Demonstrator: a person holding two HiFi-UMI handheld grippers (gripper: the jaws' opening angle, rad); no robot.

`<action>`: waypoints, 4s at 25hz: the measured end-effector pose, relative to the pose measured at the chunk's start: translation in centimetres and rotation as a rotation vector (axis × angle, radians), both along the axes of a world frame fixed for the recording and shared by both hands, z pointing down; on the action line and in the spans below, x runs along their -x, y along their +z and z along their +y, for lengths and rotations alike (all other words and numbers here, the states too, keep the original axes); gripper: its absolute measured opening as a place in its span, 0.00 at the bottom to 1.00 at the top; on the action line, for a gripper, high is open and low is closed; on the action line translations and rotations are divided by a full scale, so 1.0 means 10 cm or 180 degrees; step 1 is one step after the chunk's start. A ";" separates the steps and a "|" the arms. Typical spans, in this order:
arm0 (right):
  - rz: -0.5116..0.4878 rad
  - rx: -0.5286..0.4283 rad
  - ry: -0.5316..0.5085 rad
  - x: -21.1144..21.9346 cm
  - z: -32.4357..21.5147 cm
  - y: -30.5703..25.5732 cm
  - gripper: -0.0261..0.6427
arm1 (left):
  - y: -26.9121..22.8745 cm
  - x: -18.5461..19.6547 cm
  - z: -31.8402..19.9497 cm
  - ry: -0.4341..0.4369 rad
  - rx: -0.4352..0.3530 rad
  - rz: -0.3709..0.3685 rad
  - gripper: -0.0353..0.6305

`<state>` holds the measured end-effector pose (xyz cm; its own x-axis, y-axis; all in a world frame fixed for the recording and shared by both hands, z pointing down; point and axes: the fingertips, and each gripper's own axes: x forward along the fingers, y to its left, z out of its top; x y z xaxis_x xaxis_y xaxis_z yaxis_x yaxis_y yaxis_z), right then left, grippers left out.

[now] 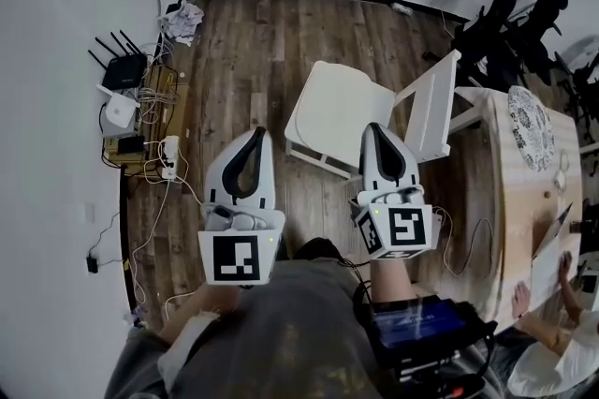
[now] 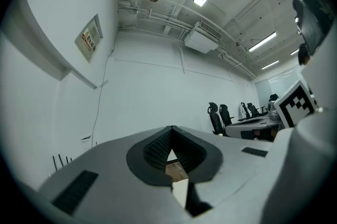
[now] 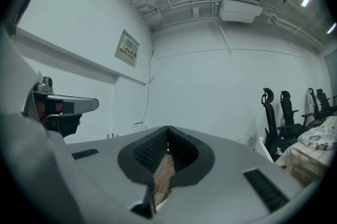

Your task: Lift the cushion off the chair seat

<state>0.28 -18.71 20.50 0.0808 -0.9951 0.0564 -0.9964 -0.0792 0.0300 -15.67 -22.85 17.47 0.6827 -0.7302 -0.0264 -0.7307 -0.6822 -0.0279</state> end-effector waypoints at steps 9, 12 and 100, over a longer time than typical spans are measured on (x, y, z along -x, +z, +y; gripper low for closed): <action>-0.0133 0.0106 0.0332 -0.41 0.10 0.22 0.05 | 0.28 -0.56 -0.11 0.0367 0.0193 -0.0192 0.06; -0.0213 0.0121 0.0426 -0.64 0.02 0.31 0.05 | 0.34 -0.81 -0.23 0.0470 0.0225 -0.0270 0.06; -0.1892 0.1345 0.1509 -0.36 -0.27 5.36 0.08 | 4.58 -1.86 -1.11 0.2001 0.1004 -0.1121 0.06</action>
